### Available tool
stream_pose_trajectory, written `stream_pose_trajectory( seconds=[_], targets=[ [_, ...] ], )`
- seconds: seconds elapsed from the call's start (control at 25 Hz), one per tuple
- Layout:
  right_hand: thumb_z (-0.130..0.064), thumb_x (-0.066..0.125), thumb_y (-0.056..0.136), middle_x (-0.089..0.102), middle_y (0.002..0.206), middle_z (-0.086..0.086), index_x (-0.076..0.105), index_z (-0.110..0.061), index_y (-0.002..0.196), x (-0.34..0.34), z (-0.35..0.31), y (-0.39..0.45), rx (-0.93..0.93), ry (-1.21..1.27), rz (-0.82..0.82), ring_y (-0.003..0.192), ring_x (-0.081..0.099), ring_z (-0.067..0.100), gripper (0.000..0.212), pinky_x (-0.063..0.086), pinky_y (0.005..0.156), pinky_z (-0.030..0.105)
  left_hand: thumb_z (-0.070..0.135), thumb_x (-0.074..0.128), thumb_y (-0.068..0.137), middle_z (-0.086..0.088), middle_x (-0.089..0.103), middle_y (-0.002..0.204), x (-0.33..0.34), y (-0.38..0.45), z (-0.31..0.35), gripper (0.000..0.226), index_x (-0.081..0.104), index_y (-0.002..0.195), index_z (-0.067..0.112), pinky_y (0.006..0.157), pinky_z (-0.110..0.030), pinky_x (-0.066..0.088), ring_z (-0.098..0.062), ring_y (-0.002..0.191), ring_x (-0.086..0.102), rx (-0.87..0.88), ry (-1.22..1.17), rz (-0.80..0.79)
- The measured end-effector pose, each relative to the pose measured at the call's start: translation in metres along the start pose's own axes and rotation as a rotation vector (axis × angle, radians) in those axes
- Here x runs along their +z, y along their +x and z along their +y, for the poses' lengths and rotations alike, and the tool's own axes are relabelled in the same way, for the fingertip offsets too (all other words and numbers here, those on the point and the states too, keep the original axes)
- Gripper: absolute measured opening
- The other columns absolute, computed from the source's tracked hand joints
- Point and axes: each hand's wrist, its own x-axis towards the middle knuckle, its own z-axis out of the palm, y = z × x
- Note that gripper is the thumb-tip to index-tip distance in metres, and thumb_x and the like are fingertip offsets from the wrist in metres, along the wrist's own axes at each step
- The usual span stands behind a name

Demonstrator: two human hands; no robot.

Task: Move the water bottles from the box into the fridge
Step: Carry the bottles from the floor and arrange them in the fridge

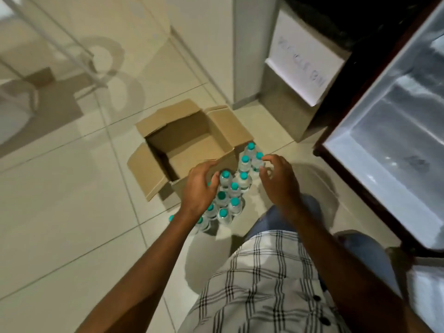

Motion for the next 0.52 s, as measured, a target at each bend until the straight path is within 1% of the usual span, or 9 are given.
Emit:
stream_pose_trajectory(
  seconds=[0.04,0.16,0.2,0.28,0.32,0.4,0.44,0.52],
  targets=[
    [-0.027,0.06,0.098,0.063,0.129,0.004,0.059,-0.019,0.128,0.015,-0.004,-0.006,-0.016,-0.003,-0.062,0.118,0.059,0.02,0.031,0.047,0.09,0.025,0.035,0.053,0.1,0.005,0.06,0.134,-0.003,-0.016,-0.017,0.033,0.06,0.13,0.026,0.103,-0.031,0.041,-0.012,0.124,0.052,-0.071,-0.014,0.028],
    [-0.028,0.061,0.099,0.06,0.131,0.004,0.054,-0.019,0.134,0.052,-0.017,-0.023,-0.097,-0.066,-0.295,0.118,0.059,0.019,0.036,0.054,0.095,0.035,0.031,0.056,0.099,0.003,0.062,0.132,-0.007,-0.064,-0.063,0.03,0.061,0.128,0.024,0.1,-0.037,0.049,-0.014,0.12,0.055,-0.261,-0.061,0.08],
    [-0.028,0.062,0.099,0.06,0.13,0.002,0.054,-0.02,0.133,0.062,-0.022,-0.029,-0.136,-0.087,-0.359,0.117,0.06,0.018,0.036,0.055,0.094,0.035,0.03,0.058,0.099,0.003,0.061,0.131,-0.007,-0.078,-0.076,0.03,0.061,0.128,0.025,0.098,-0.038,0.051,-0.014,0.118,0.056,-0.327,-0.085,0.093],
    [-0.026,0.063,0.097,0.061,0.127,-0.001,0.056,-0.023,0.131,0.081,-0.033,-0.039,-0.23,-0.11,-0.453,0.112,0.061,0.017,0.034,0.055,0.089,0.031,0.031,0.06,0.098,0.002,0.06,0.132,-0.006,-0.099,-0.097,0.03,0.059,0.128,0.026,0.096,-0.037,0.054,-0.015,0.118,0.056,-0.449,-0.113,0.117],
    [-0.025,0.064,0.097,0.06,0.127,-0.003,0.055,-0.026,0.13,0.092,-0.039,-0.043,-0.265,-0.136,-0.497,0.112,0.06,0.016,0.034,0.053,0.087,0.028,0.031,0.061,0.097,0.002,0.058,0.133,-0.005,-0.106,-0.106,0.032,0.059,0.128,0.026,0.097,-0.037,0.053,-0.016,0.119,0.055,-0.485,-0.097,0.12],
    [-0.027,0.063,0.097,0.058,0.131,-0.004,0.053,-0.029,0.133,0.113,-0.051,-0.05,-0.318,-0.217,-0.594,0.114,0.059,0.017,0.037,0.049,0.085,0.029,0.032,0.064,0.096,0.0,0.055,0.139,-0.003,-0.114,-0.12,0.039,0.056,0.132,0.024,0.102,-0.034,0.047,-0.018,0.124,0.052,-0.522,-0.051,0.09],
    [-0.028,0.063,0.097,0.056,0.135,-0.003,0.051,-0.029,0.135,0.123,-0.056,-0.053,-0.345,-0.261,-0.642,0.117,0.059,0.019,0.04,0.049,0.086,0.03,0.033,0.065,0.095,0.0,0.053,0.142,-0.002,-0.116,-0.125,0.043,0.054,0.135,0.023,0.103,-0.033,0.044,-0.019,0.127,0.051,-0.545,-0.042,0.066],
    [-0.029,0.064,0.097,0.053,0.142,-0.001,0.046,-0.027,0.142,0.143,-0.064,-0.056,-0.395,-0.357,-0.726,0.124,0.056,0.022,0.048,0.051,0.093,0.035,0.034,0.066,0.095,-0.002,0.05,0.147,0.0,-0.116,-0.134,0.05,0.05,0.141,0.022,0.106,-0.036,0.043,-0.021,0.131,0.049,-0.606,-0.058,0.025]
  ],
)
